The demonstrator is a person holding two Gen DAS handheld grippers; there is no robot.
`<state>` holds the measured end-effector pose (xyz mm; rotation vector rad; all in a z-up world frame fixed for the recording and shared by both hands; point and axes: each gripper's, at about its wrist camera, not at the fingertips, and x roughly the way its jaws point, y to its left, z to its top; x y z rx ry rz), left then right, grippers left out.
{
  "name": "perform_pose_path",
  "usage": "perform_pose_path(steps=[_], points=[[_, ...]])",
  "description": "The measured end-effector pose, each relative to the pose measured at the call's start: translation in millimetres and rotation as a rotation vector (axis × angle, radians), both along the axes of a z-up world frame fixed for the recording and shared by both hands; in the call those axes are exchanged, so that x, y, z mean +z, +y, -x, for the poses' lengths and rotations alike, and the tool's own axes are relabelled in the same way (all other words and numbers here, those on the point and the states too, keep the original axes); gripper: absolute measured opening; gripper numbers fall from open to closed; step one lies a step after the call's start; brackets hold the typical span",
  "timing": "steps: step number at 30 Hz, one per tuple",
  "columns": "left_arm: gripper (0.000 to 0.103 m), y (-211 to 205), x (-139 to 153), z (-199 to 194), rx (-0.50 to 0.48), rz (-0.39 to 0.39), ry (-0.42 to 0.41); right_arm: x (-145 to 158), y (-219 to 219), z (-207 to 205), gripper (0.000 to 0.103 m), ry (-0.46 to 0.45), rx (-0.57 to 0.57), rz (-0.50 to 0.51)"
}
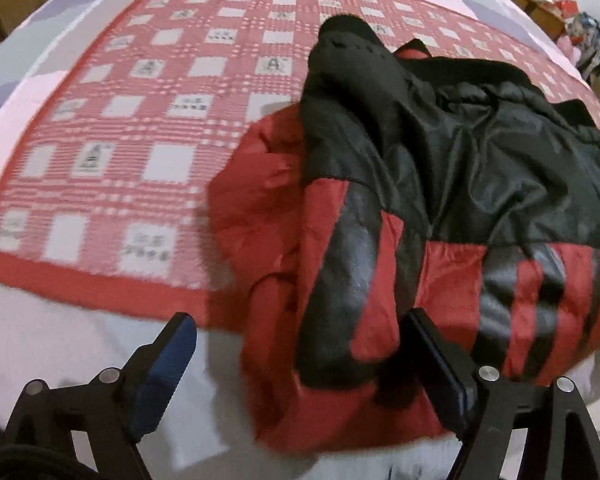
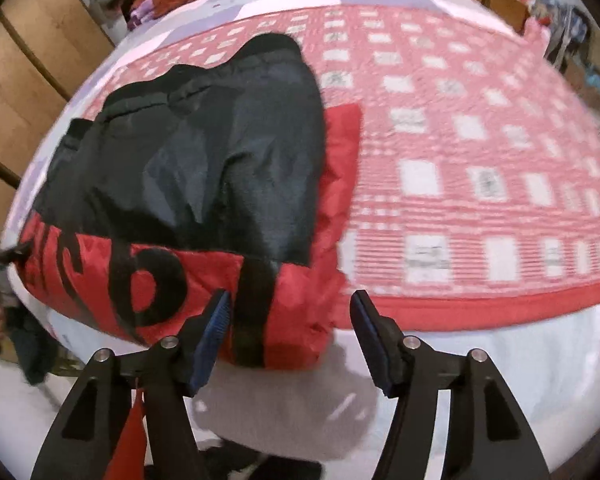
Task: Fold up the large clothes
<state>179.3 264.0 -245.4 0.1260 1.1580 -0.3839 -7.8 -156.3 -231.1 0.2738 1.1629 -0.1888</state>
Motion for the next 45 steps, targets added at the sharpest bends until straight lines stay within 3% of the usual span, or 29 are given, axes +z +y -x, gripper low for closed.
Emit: perform_pose_path(steps=[5,10,15,20,24,26,36,45], points=[[0.088,9.8,35.7,33.5,-0.006,-0.106,-0.037,59.2,16.7,30.1,0.065,-0.008,-0.023,0.106],[0.088,17.1,82.9,73.6,0.035,-0.118,-0.030,110.7,39.6,61.6,0.065,-0.019,-0.025,0.132],[0.088,-10.3,135.1,121.7,0.068,-0.097,-0.046,146.3,80.9,89.9,0.065,-0.020,0.048,0.186],[0.088,-62.3,180.2,164.9,0.040,-0.059,-0.036,172.0,123.6,105.4,0.065,-0.016,0.064,0.356],[0.088,-93.9,209.4,188.5,0.012,-0.064,-0.053,189.0,126.0,114.6,0.065,-0.012,0.052,0.196],[0.088,-100.7,219.7,194.8,0.021,-0.058,-0.051,194.5,128.0,114.6,0.065,0.004,0.037,0.163],[0.088,-104.2,243.2,201.5,0.064,-0.056,-0.034,230.7,150.5,118.9,0.065,-0.032,0.056,0.099],[0.088,-98.3,248.7,192.8,0.095,-0.072,-0.038,241.6,172.4,103.5,0.065,-0.032,0.059,0.107]])
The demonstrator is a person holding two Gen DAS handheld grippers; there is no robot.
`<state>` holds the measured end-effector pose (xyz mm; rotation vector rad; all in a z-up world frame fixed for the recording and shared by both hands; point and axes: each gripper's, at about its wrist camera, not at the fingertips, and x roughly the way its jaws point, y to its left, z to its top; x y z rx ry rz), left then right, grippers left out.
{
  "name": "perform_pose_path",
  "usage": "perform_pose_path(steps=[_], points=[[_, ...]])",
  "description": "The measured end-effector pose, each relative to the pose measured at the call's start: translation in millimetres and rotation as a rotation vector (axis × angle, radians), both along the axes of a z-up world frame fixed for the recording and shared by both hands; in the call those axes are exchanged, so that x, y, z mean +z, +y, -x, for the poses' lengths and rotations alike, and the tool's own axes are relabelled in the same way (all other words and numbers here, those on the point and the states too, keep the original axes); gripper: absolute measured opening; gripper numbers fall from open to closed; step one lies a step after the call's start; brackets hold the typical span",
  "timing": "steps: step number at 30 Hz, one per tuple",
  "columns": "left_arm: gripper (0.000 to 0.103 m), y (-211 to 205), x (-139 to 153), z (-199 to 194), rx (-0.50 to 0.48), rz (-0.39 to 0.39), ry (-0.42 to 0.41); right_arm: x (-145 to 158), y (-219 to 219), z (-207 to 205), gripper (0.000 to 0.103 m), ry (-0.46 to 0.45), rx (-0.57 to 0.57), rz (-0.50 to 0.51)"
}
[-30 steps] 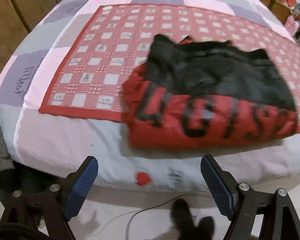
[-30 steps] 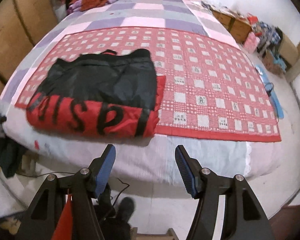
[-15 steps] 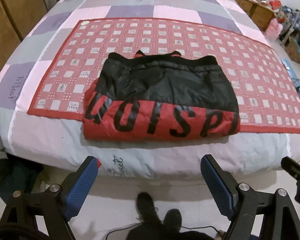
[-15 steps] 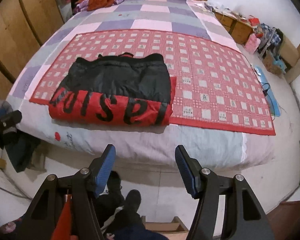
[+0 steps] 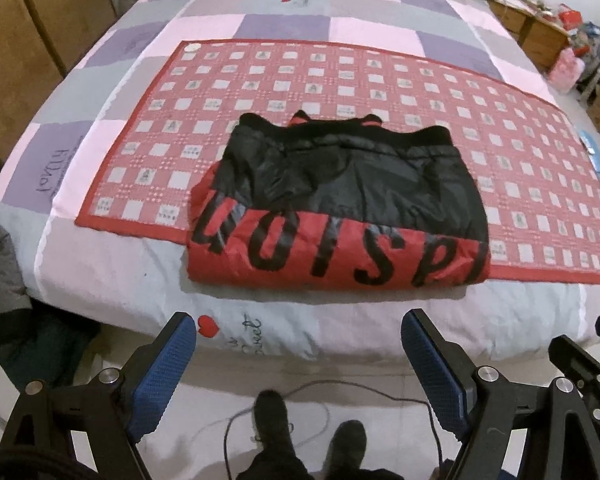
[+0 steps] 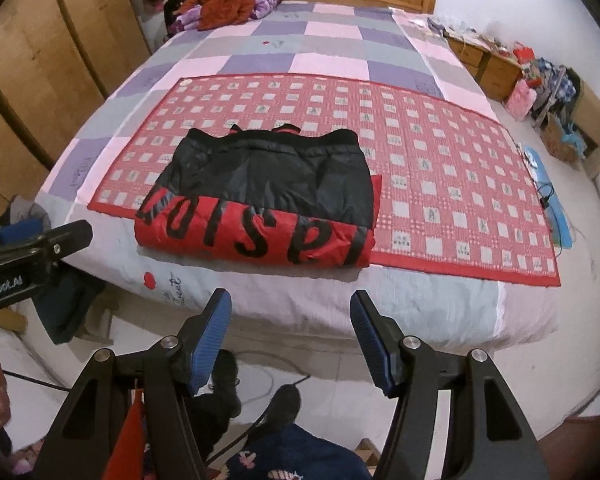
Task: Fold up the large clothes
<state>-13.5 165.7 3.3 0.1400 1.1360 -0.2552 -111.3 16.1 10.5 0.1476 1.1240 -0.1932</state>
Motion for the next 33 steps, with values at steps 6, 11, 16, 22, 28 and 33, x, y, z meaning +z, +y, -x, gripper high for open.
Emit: perform_pose_path(steps=[6,11,16,22,28,33], points=[[0.088,-4.1,-1.2,-1.6,-0.012,-0.008,0.001,1.3,5.4,-7.5,0.065,0.013,-0.010,0.016],[0.088,-10.4,-1.9,-2.7,-0.038,-0.020,0.007,2.0,3.9,-7.7,0.065,0.020,-0.010,0.008],[0.088,-12.6,-5.0,-5.8,-0.053,-0.027,0.018,0.1,2.9,-8.0,0.065,0.021,-0.018,0.010],[0.088,-14.8,-7.4,-7.9,-0.060,-0.030,0.028,-7.9,3.0,-10.5,0.065,0.042,-0.046,-0.001],[0.088,-7.8,-12.2,-11.0,-0.068,-0.037,0.036,-8.2,4.0,-11.2,0.065,0.043,-0.047,-0.001],[0.088,-8.7,-12.1,-11.3,-0.070,-0.037,0.034,-8.8,6.2,-11.7,0.065,0.042,-0.051,0.001]])
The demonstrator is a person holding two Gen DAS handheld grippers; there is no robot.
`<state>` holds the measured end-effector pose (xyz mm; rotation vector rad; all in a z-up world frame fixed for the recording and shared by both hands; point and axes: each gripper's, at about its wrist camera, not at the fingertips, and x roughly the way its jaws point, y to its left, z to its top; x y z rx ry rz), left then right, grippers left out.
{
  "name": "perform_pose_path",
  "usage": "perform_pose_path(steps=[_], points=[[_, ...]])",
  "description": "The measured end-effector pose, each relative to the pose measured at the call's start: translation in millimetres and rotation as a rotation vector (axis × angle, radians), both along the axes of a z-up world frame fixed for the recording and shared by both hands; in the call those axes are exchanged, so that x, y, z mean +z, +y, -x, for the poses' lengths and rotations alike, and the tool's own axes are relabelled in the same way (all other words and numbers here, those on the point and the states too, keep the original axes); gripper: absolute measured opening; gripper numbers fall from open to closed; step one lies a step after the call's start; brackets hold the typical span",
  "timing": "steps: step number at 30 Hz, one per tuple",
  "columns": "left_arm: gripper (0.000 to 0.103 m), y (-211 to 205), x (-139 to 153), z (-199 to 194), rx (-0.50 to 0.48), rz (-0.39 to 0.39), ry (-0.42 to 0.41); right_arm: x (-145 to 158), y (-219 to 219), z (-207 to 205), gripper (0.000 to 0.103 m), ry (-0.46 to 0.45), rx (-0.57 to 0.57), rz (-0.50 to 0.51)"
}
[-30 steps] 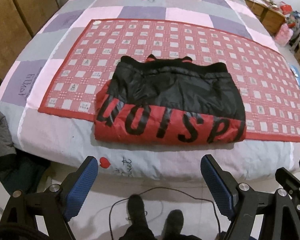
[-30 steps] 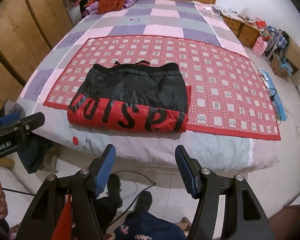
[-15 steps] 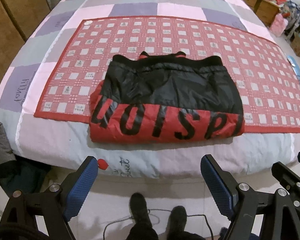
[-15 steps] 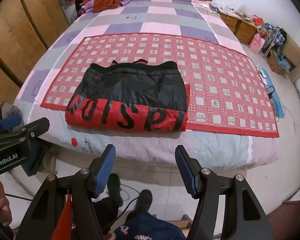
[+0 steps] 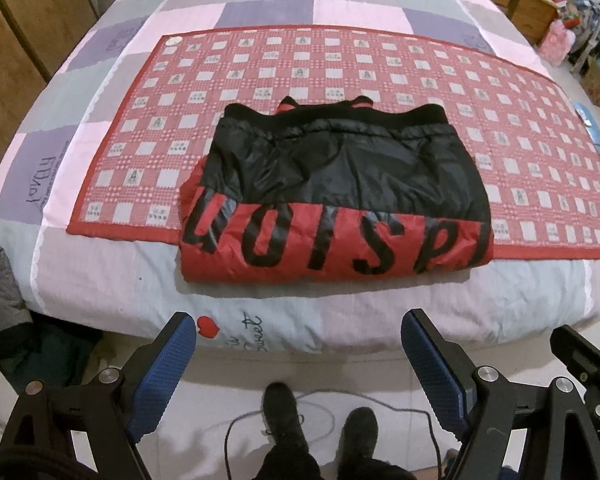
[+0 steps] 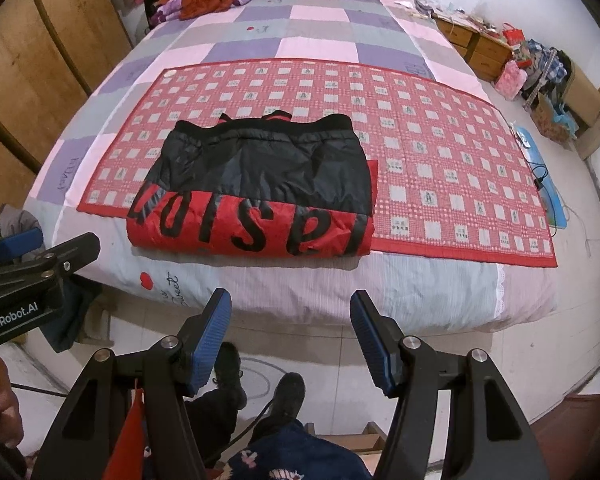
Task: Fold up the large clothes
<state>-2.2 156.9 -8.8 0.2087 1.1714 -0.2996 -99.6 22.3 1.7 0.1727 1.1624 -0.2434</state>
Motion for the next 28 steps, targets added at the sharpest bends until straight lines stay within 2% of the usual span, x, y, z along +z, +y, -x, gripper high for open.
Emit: perform_pose_path(steps=[21,28], points=[[0.088,10.1,-3.3,-2.2,-0.010,-0.015,0.005,-0.2,3.4,0.6,0.065,0.002,-0.004,0.002],[0.089,12.7,-4.4,2.3,-0.044,-0.024,-0.009,-2.0,0.1,6.5,0.065,0.008,-0.004,-0.004]])
